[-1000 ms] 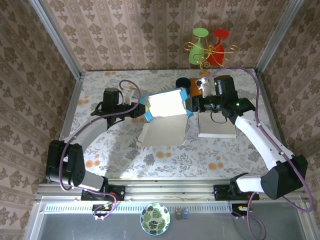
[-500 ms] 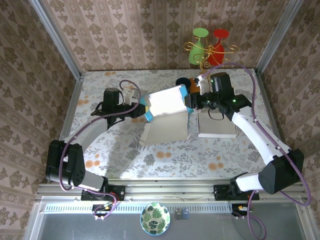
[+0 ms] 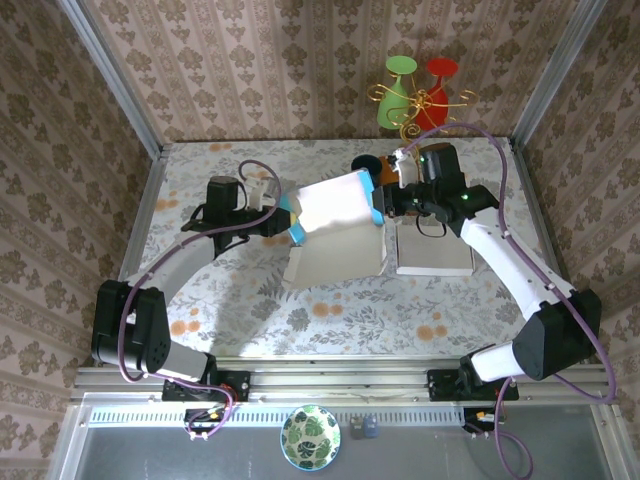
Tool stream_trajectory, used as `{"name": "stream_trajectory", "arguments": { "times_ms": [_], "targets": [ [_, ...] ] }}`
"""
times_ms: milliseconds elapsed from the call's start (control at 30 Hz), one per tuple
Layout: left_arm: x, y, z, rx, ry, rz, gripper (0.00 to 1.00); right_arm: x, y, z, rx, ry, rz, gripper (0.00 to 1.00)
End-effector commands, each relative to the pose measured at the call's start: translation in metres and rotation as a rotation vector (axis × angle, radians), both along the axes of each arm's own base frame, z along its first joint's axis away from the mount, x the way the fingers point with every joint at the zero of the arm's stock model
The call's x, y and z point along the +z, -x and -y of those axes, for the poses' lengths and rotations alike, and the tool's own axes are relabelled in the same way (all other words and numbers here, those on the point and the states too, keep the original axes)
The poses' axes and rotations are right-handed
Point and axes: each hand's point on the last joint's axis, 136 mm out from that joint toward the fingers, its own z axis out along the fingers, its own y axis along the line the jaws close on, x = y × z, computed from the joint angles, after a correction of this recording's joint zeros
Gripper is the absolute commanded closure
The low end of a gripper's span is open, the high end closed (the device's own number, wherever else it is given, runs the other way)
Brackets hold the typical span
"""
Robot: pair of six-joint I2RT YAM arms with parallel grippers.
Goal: Fold the paper box
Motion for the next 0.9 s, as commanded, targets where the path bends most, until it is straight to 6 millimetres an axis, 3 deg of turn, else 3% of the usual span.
{"name": "stream_trajectory", "arguments": {
  "times_ms": [0, 533, 867],
  "targets": [
    [0.02, 0.006, 0.004, -0.046, 0.036, 0.045, 1.0, 0.009, 0.001, -0.009, 0.047, -0.025, 0.023, 0.77],
    [0.018, 0.008, 0.01, -0.055, 0.004, 0.038, 1.0, -0.016, -0.021, -0.005, -0.07, 0.193, 0.03, 0.71],
    [0.016, 0.009, 0.01, -0.056, 0.001, 0.034, 1.0, -0.016, -0.022, -0.012, -0.047, 0.173, 0.024, 0.66]
  ]
}}
